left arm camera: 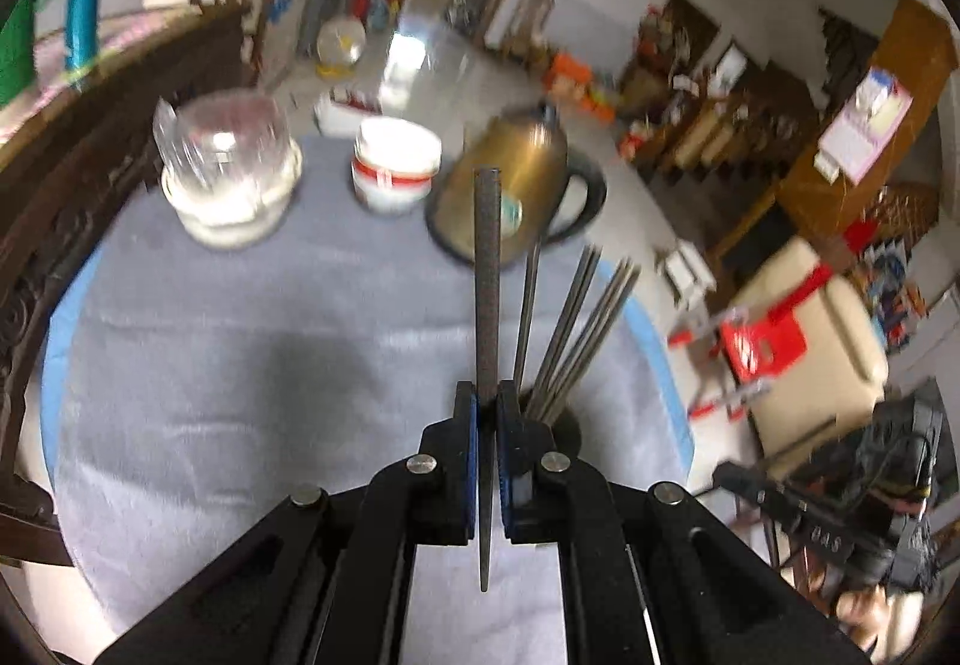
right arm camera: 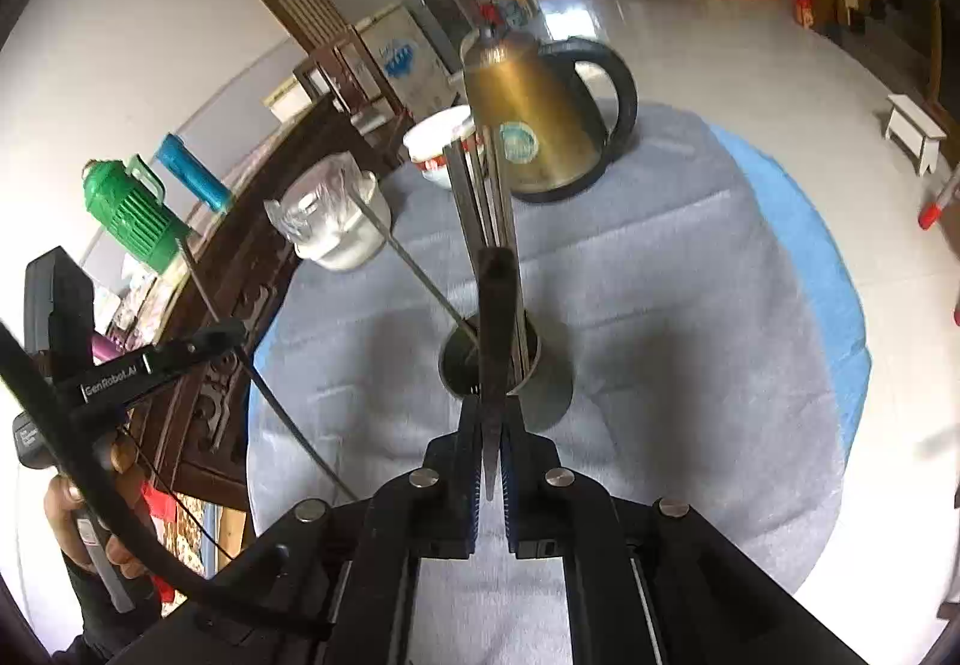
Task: Organize utensils
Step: 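Raise both held chopsticks over the holder cup and lower them in upright, then open both tools to release the chopsticks into the holder cup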
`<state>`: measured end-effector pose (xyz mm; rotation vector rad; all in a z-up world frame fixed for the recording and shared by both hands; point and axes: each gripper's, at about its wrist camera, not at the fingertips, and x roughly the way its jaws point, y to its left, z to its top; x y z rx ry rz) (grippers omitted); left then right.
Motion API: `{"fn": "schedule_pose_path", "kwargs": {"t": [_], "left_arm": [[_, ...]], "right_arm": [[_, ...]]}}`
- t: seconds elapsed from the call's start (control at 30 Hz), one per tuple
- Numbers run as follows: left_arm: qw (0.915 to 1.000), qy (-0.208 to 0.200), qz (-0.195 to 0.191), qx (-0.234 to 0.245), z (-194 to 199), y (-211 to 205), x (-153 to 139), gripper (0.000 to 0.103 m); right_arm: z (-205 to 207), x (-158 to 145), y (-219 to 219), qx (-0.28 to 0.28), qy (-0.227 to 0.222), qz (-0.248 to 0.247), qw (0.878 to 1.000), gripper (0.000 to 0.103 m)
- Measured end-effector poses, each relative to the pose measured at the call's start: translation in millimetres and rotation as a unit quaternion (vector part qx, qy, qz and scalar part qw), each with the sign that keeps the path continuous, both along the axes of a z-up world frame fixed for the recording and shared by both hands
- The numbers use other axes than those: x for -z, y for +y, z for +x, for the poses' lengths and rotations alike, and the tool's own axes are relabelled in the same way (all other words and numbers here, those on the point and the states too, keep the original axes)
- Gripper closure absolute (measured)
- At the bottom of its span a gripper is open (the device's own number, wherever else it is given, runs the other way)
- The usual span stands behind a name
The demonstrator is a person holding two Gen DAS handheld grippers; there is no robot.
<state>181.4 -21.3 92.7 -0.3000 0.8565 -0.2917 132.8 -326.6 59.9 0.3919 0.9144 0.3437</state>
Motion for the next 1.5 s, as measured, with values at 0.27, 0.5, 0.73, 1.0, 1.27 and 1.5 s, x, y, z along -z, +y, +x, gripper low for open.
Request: {"fn": "schedule_pose_path", "kwargs": {"t": [0.27, 0.5, 0.73, 1.0, 1.27, 1.5], "left_arm": [[0.9955, -0.083, -0.019, -0.043, -7, -11, -8, 0.097], [0.9931, -0.104, 0.003, -0.055, -5, -21, -11, 0.097], [0.9922, -0.11, 0.006, -0.058, -9, -23, -16, 0.097], [0.986, -0.143, -0.031, -0.08, -13, -15, -29, 0.097], [0.9794, -0.164, -0.056, -0.103, 8, -21, -23, 0.097], [0.9876, -0.137, -0.02, -0.074, 26, -46, 5, 0.097]], "right_arm": [[-9, -12, -3, 0.014, -0.027, 0.011, 0.999, 0.097], [-12, -17, -6, 0.022, -0.039, 0.02, 0.999, 0.097], [-14, -24, -10, 0.032, -0.05, 0.028, 0.998, 0.097], [-10, -31, -17, 0.051, -0.069, 0.045, 0.995, 0.097], [12, -28, -8, 0.073, -0.086, -0.001, 0.994, 0.097], [38, -10, 7, 0.06, -0.072, -0.036, 0.995, 0.097]]}}
